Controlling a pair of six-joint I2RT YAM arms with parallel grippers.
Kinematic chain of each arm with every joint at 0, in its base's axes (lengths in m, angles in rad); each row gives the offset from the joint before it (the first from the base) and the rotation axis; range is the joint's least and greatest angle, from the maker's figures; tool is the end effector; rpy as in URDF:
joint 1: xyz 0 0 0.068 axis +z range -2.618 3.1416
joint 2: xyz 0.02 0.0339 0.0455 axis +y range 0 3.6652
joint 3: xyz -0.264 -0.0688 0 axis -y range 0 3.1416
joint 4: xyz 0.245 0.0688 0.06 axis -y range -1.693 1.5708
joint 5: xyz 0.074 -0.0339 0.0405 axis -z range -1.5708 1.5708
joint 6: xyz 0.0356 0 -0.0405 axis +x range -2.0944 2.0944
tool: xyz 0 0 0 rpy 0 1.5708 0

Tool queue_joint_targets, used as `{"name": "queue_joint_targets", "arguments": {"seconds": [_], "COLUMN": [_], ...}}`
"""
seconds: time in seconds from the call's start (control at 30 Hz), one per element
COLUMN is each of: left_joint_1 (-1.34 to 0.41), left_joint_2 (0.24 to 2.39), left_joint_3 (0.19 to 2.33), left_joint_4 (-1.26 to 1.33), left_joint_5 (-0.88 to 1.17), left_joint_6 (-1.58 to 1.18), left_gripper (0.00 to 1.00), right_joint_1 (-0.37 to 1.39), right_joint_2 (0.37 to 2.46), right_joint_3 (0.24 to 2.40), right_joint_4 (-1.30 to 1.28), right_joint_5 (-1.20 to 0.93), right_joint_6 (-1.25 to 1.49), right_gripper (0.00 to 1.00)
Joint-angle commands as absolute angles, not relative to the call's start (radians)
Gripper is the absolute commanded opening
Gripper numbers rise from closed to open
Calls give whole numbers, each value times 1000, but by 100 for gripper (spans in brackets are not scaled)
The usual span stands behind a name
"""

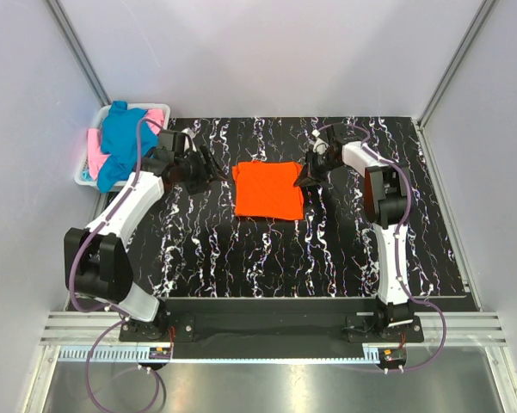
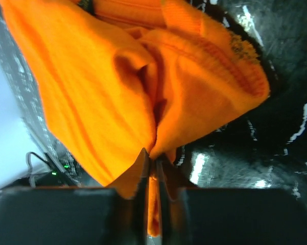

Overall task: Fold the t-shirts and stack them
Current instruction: Neatly place the folded tshirt to the corner

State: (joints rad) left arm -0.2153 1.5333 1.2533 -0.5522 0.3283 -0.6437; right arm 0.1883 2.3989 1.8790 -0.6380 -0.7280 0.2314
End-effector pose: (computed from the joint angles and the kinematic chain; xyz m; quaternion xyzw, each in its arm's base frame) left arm 0.3245 -0.0827 0.2876 -0.1379 0.9116 -0.2868 0.2603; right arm 0.4840 0.1164 0.1303 -0.0533 0.9160 0.3807 0.1148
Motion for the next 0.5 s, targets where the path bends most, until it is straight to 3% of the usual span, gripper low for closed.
{"name": "queue_joint_targets", "arguments": {"seconds": [0.0, 0.23, 0.47], "left_joint_1": [-204, -193, -184], "left_joint_2": [1480, 1451, 1421], "left_joint_3": [1249, 1233, 1235], "left_joint_4": [-549, -558, -581], "left_joint_5": [321, 321, 322], "left_joint_6": [-626, -620, -611], "left_gripper": [68, 68, 68], "right_joint_1": [202, 204, 204], "right_joint_2": [2405, 2390, 2443], "right_joint_3": [1933, 1977, 2210], "right_joint_4": [-710, -765, -911], "right_joint_5": [-672, -426, -114], "right_joint_6": [221, 233, 190], "right_gripper": [2, 0, 0]}}
